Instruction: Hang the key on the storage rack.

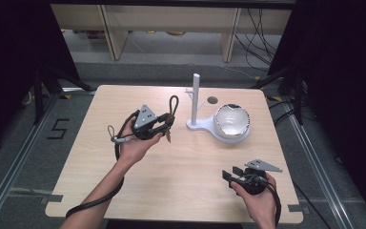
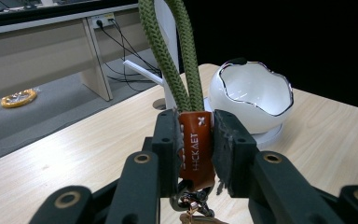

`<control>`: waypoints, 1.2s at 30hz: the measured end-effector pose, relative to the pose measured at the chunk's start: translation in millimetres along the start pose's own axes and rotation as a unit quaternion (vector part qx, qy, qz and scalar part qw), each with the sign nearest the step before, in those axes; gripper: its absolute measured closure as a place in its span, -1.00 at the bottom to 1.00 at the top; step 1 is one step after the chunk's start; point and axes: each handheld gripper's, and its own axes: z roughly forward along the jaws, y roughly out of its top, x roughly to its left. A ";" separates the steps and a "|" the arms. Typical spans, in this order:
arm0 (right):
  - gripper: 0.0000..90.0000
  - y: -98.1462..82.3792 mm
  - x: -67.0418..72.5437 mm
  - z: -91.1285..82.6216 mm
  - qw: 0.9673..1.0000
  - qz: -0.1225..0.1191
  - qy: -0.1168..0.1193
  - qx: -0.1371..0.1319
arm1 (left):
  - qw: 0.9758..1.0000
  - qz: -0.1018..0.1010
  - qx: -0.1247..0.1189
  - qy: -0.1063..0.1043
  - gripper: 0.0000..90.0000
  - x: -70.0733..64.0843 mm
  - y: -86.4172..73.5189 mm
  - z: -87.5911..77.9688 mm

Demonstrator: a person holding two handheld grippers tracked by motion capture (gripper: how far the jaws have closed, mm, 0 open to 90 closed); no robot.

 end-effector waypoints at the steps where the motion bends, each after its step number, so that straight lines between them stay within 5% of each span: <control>1: 0.12 -0.3 -0.2 1.1 1.000 0.001 0.005 -0.006 | 1.000 -0.001 0.000 0.000 0.57 0.0 0.2 0.6; 36: 0.12 0.5 -0.1 -1.5 1.000 0.004 0.000 0.004 | 1.000 -0.003 0.008 0.003 0.57 3.7 7.0 18.7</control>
